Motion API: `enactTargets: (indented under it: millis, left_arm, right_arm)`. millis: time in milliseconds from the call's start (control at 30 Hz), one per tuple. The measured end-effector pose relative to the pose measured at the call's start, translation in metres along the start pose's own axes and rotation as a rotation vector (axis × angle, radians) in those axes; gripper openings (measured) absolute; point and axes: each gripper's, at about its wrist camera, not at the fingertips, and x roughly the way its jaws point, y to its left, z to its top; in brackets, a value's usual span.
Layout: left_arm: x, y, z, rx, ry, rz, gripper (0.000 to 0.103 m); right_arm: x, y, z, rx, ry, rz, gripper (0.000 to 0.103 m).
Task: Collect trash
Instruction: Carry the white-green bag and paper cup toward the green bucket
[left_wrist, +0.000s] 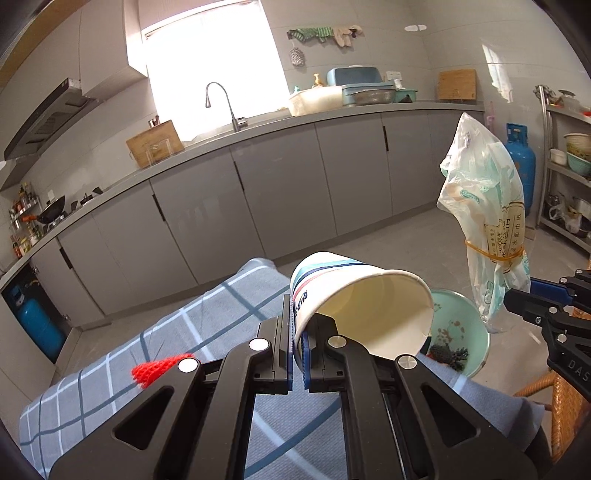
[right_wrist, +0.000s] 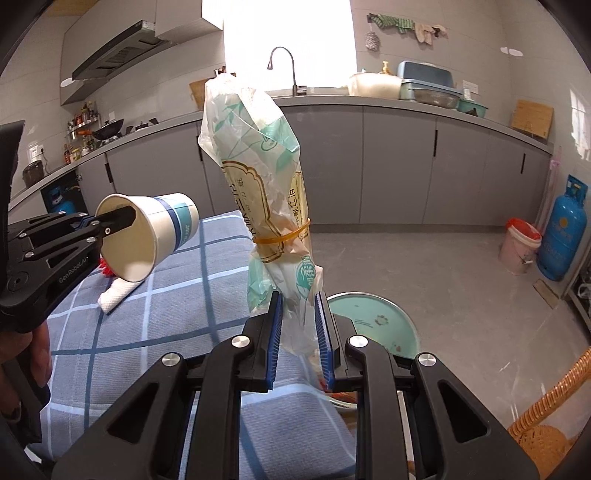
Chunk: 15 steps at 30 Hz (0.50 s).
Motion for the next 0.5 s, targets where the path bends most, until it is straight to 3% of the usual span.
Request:
enactTargets:
  millis: [500]
  left_arm:
    - [0.037, -0.060, 0.027, 0.064, -0.037, -0.104, 0.005]
  right_arm:
    - [0.030, -0.056, -0.012, 0.081, 0.065, -0.066, 0.020]
